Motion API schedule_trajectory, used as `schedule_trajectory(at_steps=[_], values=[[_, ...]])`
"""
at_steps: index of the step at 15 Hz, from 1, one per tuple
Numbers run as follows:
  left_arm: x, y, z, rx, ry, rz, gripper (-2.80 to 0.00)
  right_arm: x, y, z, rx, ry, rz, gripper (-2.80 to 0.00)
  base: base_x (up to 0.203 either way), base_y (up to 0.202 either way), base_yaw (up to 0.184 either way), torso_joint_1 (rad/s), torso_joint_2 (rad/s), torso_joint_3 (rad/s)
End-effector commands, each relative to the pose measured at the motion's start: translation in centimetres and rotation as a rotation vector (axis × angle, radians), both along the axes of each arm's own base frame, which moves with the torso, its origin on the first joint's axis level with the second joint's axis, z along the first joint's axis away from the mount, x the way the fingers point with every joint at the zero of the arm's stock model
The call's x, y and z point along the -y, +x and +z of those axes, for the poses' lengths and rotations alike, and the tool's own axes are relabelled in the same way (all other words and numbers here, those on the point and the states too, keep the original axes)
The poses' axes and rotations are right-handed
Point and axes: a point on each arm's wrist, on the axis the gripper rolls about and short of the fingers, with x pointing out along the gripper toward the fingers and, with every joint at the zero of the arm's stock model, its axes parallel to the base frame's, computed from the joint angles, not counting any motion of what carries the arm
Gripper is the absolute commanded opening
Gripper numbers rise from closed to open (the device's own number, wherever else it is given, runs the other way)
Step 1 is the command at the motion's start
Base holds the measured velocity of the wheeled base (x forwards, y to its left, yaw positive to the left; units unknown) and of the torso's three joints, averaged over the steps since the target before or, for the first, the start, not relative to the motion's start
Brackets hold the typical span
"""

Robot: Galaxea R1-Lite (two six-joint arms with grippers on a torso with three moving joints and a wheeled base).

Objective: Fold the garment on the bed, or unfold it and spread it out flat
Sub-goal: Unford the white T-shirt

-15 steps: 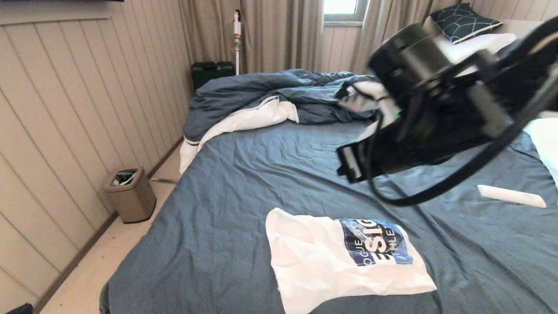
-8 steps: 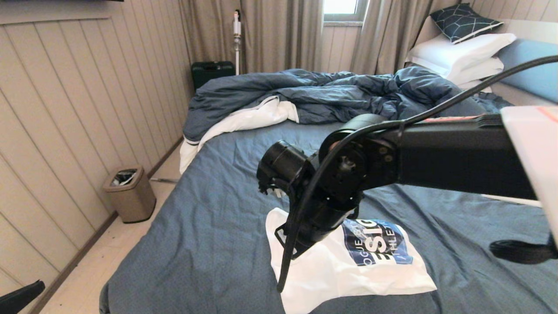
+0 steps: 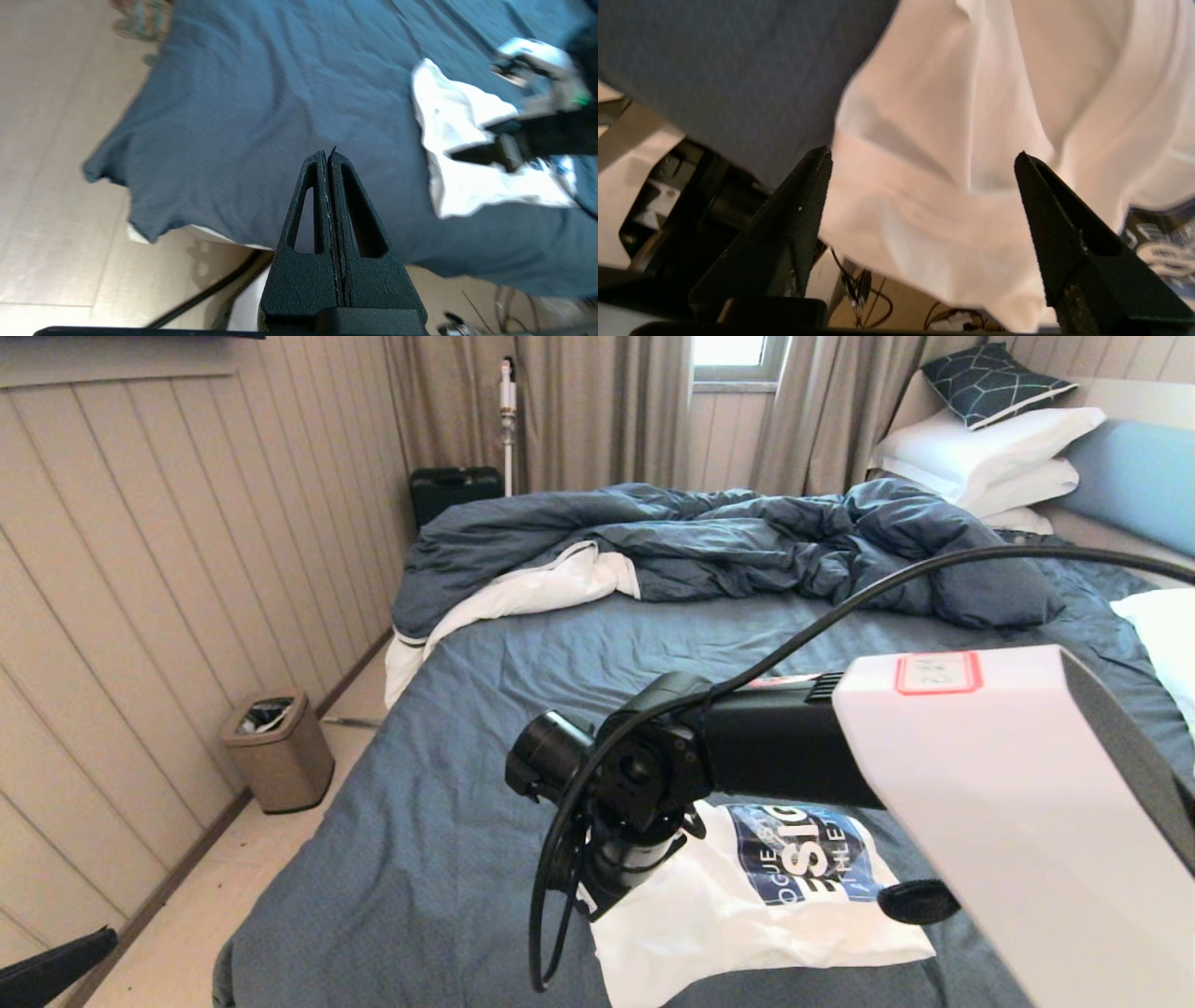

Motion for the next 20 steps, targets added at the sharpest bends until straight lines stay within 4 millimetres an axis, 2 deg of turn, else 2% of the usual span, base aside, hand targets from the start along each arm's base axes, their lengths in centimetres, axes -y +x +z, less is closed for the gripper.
schedule_trajectory(at_steps=[1,9,13,14,20], values=[[0.0,0.1,-0.1,-0.006,-0.005,-0.006,-2.80,-0.2,0.5,-1.0,0.002,-0.015,-0.012,0.00,0.000,0.000,0.000,0.000,0.00,0.000],[0.0,-0.1,0.0,0.021,-0.005,-0.008,-2.80,-0.4,2.3,-3.5,0.039,-0.031,-0.049,0.00,0.000,0.000,0.000,0.000,0.00,0.000],[0.0,0.1,0.0,0.011,-0.005,-0.010,-2.80,-0.4,2.5,-3.7,0.043,-0.035,-0.057,0.00,0.000,0.000,0.000,0.000,0.00,0.000],[0.0,0.1,0.0,0.008,-0.005,-0.010,-2.80,-0.4,2.5,-3.6,0.047,-0.041,-0.058,-2.80,0.000,0.000,0.000,0.000,0.00,0.000],[0.0,0.4,-0.2,-0.009,-0.010,-0.020,-2.80,0.7,2.5,-3.0,0.040,-0.048,-0.079,-2.80,0.000,0.000,0.000,0.000,0.00,0.000]])
